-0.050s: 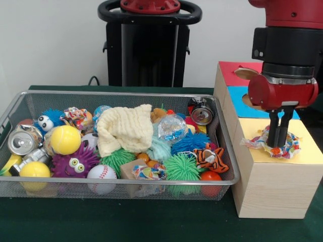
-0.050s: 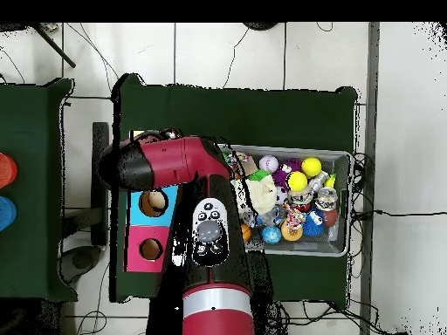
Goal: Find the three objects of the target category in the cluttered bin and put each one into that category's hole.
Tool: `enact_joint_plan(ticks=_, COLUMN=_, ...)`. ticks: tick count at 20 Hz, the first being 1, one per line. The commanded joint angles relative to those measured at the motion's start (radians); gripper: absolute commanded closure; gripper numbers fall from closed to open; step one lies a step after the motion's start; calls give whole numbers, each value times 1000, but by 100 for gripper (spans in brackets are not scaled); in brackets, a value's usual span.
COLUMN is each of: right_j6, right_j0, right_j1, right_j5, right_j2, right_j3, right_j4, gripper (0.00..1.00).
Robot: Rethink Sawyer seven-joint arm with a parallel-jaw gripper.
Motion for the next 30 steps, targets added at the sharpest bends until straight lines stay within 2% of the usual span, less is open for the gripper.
enact_joint_plan(ticks=1, right_j6=91, right_j0=-36, right_j1=23, right_j5=-18, right_j2=39, right_j3=46, right_j4=-23, gripper=100)
enact_joint_plan(ticks=16, right_j6=62, right_j0=-48, right_j1=-6, right_j5=29, right_j2=54, right_j3=67, right_j4=-19, gripper=100)
enact_joint_plan(ticks=24, right_j6=56, right_j0=-47, right_j1=-15, right_j5=17, right_j2=82, right_j3=124, right_j4=-18, gripper=100)
enact_joint_plan(ticks=30, right_j6=61, right_j0=-41, right_j1=-18, right_j5=14, right_j2=87, right_j3=138, right_j4=-18, gripper=100)
